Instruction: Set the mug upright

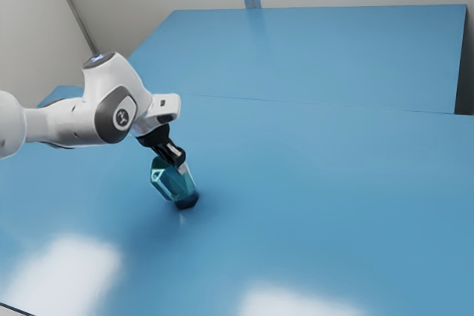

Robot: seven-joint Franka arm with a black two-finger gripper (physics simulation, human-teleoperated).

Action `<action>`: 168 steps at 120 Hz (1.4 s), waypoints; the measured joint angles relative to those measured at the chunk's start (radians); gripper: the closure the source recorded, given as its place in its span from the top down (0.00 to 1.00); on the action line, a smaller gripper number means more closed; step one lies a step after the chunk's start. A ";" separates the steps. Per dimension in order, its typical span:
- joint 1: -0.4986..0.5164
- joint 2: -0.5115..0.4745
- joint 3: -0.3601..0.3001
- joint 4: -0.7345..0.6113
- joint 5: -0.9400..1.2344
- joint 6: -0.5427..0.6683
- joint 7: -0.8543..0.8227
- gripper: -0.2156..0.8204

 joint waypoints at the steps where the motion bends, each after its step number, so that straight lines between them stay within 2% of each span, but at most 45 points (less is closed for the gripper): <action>1: 0.000 0.000 0.000 -0.001 0.000 0.003 -0.005 0.03; 33: -0.001 0.019 -0.003 -0.011 0.005 0.058 -0.133 0.03; 92: 0.000 0.054 -0.005 -0.010 -0.002 0.061 -0.263 0.04; 110: -0.005 0.057 -0.003 -0.009 -0.013 0.059 -0.276 0.31; 124: -0.005 0.057 -0.004 -0.006 -0.017 0.058 -0.284 0.46; 143: -0.005 0.062 -0.004 -0.002 -0.021 0.058 -0.293 0.56; 168: 0.000 0.053 -0.008 -0.001 -0.025 0.058 -0.301 0.62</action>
